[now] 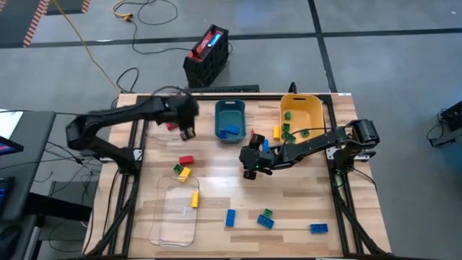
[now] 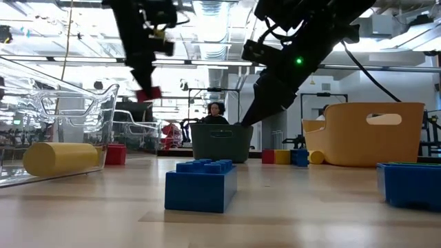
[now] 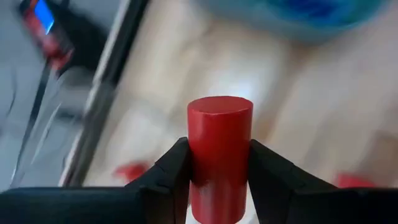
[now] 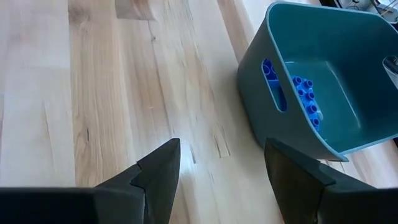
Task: Sort blocks
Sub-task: Put the red block into the top transparent bin
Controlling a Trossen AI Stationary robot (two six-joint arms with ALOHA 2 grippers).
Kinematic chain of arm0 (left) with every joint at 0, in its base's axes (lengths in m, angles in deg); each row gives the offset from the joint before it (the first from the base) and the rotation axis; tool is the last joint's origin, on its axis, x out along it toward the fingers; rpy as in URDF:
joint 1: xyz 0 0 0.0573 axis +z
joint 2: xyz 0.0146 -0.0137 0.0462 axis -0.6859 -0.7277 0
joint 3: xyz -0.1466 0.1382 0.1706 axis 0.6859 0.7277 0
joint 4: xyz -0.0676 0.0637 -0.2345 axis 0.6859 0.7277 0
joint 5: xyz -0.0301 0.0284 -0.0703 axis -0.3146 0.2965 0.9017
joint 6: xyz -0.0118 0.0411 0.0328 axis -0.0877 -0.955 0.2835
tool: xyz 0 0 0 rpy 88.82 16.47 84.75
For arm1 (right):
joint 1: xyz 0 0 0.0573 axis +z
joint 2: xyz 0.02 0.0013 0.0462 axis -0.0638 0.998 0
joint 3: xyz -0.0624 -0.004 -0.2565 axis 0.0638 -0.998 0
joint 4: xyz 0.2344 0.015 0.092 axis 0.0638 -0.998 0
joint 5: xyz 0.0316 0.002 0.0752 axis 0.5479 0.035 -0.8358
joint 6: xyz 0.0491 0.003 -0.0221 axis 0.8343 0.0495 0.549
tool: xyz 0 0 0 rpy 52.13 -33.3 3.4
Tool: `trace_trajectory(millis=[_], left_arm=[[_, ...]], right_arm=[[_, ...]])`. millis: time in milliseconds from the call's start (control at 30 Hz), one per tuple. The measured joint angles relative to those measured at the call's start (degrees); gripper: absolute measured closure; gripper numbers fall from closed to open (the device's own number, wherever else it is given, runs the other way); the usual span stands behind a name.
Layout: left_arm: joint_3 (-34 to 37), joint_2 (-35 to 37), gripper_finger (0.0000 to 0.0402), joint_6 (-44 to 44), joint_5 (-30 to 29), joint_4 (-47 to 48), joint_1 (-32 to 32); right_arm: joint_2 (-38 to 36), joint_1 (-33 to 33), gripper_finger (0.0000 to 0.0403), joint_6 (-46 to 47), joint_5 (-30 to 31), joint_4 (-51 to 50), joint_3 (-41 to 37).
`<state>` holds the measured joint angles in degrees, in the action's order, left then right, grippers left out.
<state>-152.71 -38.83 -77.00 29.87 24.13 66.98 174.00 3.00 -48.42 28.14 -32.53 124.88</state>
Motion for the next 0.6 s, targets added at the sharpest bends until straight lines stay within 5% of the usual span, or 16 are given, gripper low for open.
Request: trace_trajectory(millis=[600], left_arm=[[18.0, 1.1, 0.0284, -0.4, 2.9, -5.8, 20.7]], right_arm=[[0.0, 0.1, 0.0159, -0.4, 0.0, 1.9, 0.0]])
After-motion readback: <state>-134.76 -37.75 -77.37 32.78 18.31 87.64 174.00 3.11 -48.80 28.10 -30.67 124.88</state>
